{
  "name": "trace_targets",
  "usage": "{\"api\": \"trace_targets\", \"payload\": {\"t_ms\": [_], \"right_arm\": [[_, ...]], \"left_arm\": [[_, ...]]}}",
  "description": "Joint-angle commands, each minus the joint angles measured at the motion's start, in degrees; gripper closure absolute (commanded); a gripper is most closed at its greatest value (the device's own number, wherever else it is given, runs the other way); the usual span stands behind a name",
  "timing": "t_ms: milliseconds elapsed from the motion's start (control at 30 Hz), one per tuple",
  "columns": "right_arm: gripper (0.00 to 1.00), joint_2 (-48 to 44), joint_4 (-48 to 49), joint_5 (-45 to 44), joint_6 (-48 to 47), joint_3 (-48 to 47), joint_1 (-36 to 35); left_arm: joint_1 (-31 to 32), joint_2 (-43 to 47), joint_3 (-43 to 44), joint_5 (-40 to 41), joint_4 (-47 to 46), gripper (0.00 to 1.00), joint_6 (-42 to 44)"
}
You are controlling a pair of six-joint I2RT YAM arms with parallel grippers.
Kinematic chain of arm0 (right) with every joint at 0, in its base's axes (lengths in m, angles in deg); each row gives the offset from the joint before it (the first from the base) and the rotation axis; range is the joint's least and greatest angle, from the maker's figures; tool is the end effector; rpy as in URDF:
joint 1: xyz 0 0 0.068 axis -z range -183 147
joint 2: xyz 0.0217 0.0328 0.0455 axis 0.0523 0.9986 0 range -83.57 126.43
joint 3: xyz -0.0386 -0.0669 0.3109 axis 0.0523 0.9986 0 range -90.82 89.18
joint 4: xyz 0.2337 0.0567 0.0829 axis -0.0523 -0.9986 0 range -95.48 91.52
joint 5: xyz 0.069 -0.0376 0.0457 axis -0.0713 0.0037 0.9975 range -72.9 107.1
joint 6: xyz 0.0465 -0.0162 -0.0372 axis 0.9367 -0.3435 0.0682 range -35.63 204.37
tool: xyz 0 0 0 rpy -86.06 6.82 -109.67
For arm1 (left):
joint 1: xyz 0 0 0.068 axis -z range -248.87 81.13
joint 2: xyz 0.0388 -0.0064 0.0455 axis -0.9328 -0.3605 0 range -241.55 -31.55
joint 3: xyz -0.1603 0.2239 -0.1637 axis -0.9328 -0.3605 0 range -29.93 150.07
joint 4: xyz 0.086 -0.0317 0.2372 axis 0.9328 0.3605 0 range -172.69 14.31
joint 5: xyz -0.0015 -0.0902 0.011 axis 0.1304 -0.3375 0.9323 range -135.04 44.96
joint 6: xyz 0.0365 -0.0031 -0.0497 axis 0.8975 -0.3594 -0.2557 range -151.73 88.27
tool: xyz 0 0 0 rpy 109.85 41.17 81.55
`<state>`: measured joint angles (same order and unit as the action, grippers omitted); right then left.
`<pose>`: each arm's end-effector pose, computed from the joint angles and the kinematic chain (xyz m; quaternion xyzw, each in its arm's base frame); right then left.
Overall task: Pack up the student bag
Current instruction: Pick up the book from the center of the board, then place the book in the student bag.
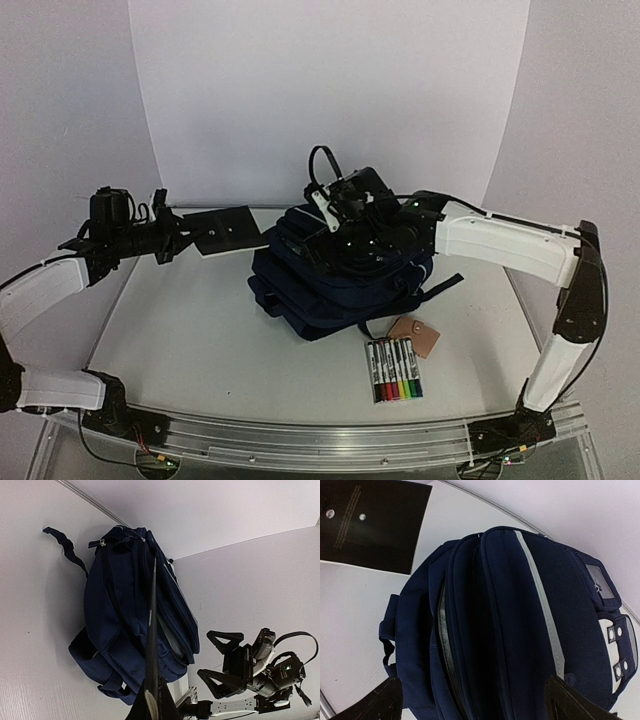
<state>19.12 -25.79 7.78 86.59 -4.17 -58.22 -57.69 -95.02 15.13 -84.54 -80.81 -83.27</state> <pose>0.2509 0.3479 0.3678 -0.3647 0.8133 0.1514 0.4273 0.2173 -0.0732 0.3373 -0.0852 0.7916 -0.5166 0.3150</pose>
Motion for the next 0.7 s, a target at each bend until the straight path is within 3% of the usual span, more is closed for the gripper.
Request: {"api": "trace_targets", "payload": {"t_ms": [0, 267, 400, 467, 667], "right_arm": [[0.04, 3.9, -3.7, -11.1, -0.3, -4.4, -0.7], [0.07, 8.5, -5.6, -22.2, 2.2, -7.9, -0.7], [0.18, 9.7, -5.7, -25.0, 3.0, -8.7, -0.7], [0.29, 10.3, -5.7, -25.4, 3.0, -9.4, -0.7], [0.78, 9.3, -5.7, -25.3, 5.8, -12.4, -0.6]], "left_arm": [[-0.2, 2.9, -0.9, -0.7, -0.3, 1.00, -0.8], [-0.2, 4.6, 0.3, -4.2, 2.3, 1.00, 1.8], [-0.2, 4.6, 0.5, -5.7, 2.1, 1.00, 1.9], [-0.2, 4.0, 0.7, -7.3, 1.2, 1.00, 1.2], [0.8, 1.7, 1.1, -10.9, -4.9, 1.00, -4.9]]}}
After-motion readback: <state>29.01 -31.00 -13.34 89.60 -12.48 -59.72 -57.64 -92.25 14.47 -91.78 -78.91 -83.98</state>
